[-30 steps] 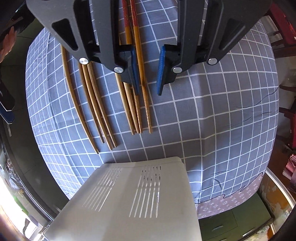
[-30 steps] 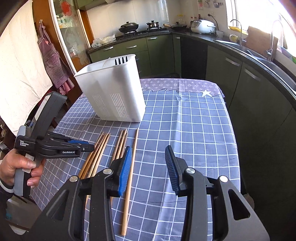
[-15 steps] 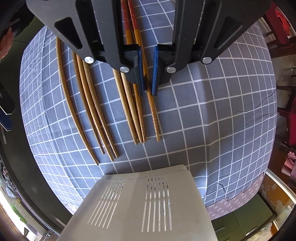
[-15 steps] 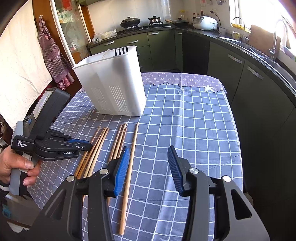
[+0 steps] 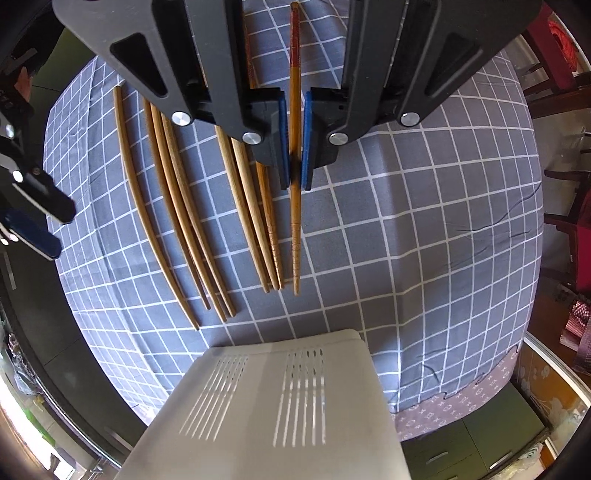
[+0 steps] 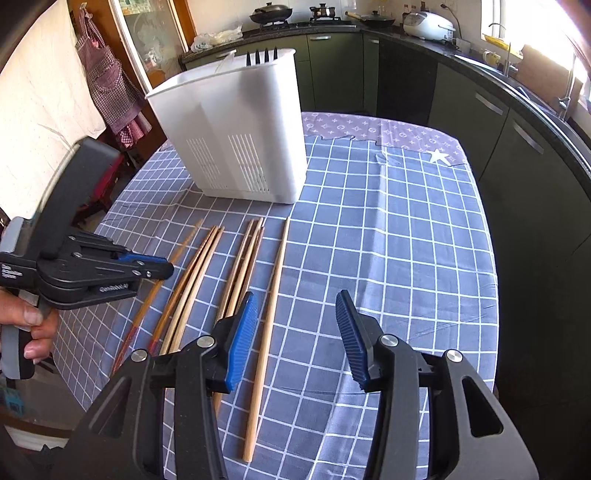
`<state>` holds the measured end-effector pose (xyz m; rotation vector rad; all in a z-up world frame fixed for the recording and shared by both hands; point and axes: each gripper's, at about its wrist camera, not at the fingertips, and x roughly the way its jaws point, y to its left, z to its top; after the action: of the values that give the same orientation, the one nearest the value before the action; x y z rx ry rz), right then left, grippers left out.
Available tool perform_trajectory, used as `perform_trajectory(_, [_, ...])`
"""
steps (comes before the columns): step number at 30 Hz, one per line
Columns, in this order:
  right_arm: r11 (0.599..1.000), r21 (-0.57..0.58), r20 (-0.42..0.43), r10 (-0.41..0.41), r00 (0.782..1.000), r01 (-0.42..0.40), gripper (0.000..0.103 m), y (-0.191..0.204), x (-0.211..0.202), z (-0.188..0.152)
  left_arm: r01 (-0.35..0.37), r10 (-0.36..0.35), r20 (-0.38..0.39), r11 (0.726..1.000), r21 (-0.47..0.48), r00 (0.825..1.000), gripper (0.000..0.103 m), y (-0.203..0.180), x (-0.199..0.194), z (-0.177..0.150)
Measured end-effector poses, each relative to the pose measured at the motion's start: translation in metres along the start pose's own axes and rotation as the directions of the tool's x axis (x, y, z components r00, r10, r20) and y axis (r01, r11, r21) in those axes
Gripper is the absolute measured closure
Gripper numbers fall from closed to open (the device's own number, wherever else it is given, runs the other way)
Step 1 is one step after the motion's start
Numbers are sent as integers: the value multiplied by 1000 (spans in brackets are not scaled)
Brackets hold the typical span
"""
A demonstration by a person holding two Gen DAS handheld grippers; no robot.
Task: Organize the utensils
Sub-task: 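Grasp a wooden chopstick with the left gripper while the right gripper approaches the chopsticks, then raise the chopstick upright with the left gripper while the right gripper grasps and lifts another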
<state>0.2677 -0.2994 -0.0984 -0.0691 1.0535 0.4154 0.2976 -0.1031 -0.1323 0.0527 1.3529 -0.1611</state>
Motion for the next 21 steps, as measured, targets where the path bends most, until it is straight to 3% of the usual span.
perform_trajectory(2, [1000,-1,-53,17,998,-17,59,0,12,4,5,-5,44,1000,6,999,97,4,-18,-4])
perform_trajectory(5, [999,1,-137,45,990,-46,71,2,32,11,11,-14,118,1000,22,993,97,8,-48,-12])
perform_trajectory(9, [997,36,-226,77,971,-71,76,4,57,19,21,-29,197,999,42,980,97,13,-82,-28])
perform_trajectory(21, [998,-33,-369,-57,928,48,84,30,94,42,33,-54,271,996,81,961,97,21,-117,-57])
